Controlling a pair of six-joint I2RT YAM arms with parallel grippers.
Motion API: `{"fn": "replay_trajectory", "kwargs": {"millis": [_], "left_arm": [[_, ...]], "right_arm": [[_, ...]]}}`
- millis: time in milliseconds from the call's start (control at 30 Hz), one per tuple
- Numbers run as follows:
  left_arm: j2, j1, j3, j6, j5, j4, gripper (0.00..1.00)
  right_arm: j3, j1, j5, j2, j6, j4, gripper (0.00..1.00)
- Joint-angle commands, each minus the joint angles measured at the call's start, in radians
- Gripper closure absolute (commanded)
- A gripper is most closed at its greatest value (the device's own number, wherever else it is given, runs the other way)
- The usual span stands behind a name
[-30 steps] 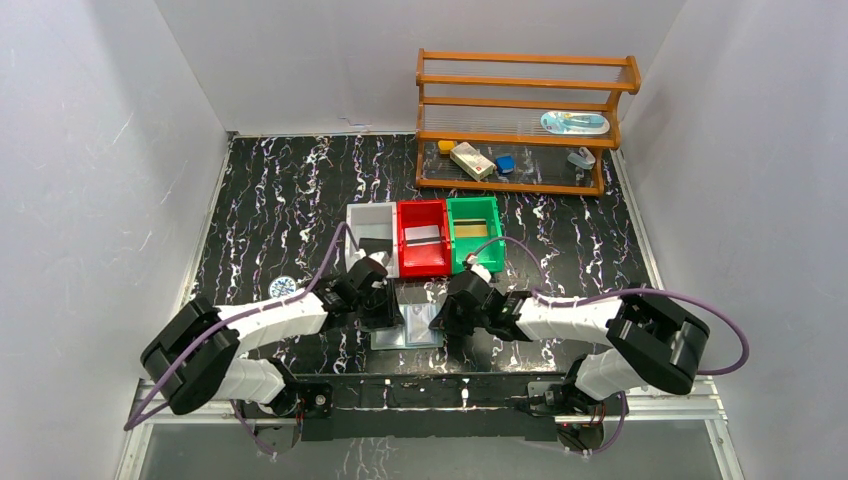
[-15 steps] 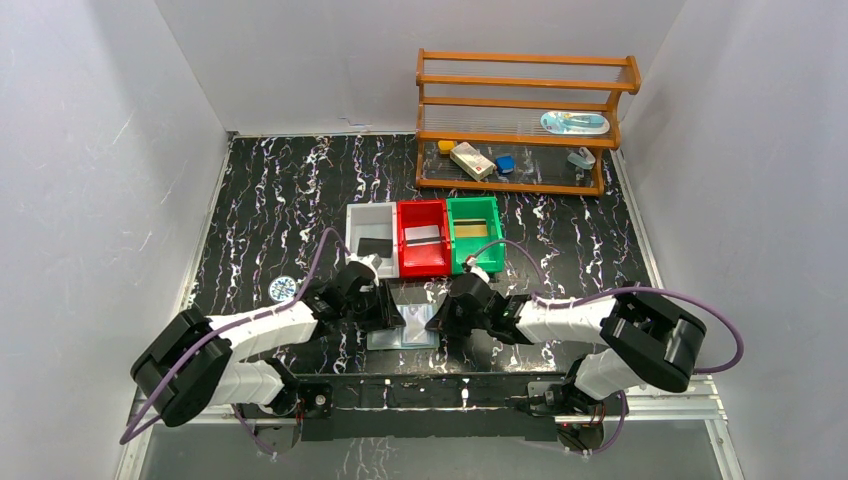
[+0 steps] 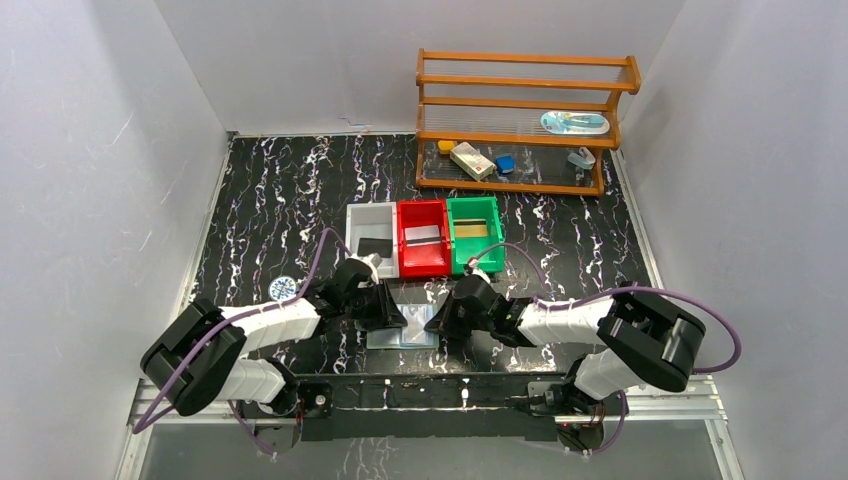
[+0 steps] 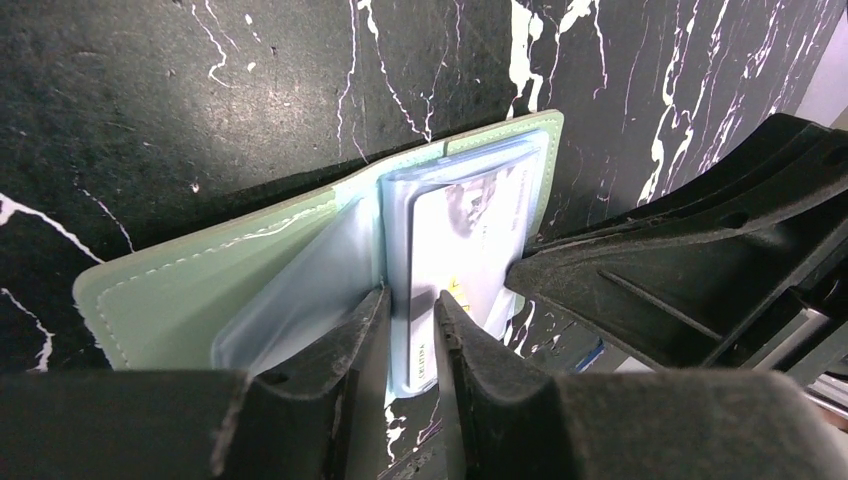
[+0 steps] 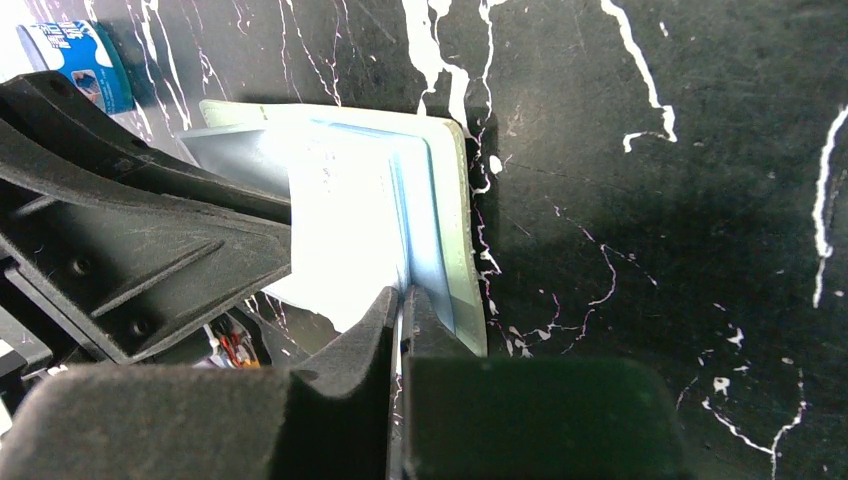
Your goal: Take the credit cards out of the card holder
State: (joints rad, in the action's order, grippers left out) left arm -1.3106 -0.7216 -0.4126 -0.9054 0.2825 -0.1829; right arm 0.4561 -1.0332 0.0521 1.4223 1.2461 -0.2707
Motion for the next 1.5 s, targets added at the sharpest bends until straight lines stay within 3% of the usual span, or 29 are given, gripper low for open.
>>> {"fn": "replay_trajectory", "kwargs": {"millis": [0,333,600,700,867,933,1033,1467], "left_arm": [[-0.027,-0.012,0.027,-0.003,0.055,-0.047,0.81],[0.029,-0.011,0.016,0.036,0.073,-0.037,1.00],[-0.003,-0.011,-0.011,0.095,0.032,0.062,1.00],[-0.009,-0.011,-0.009,0.093,0.053,0.042,1.00],[0.002,-0.012,-0.012,0.083,0.059,0.047,0.83],[0.011,-0.011,-0.012,0.076,0.065,0.041,0.73],[0.017,-0.012,-0.006,0.059,0.078,0.018,0.66],[0.092,-0.012,0.011,0.029,0.016,0.074,0.67]], "right_arm": [[-0.036,-0.004,-0.012,0.049,-0.017,0.054,0.95],[-0.020,0.000,-0.019,0.063,-0.028,0.056,0.92],[0.013,0.002,-0.020,0.034,-0.059,0.077,0.68],[0.038,0.001,-0.026,0.026,-0.081,0.080,0.69],[0.095,0.001,-0.025,0.029,-0.123,0.124,0.82],[0.111,0.001,-0.027,0.036,-0.133,0.139,0.83],[0.113,0.002,-0.034,0.050,-0.129,0.135,0.81],[0.088,0.001,-0.060,0.120,-0.082,0.075,0.78]]}}
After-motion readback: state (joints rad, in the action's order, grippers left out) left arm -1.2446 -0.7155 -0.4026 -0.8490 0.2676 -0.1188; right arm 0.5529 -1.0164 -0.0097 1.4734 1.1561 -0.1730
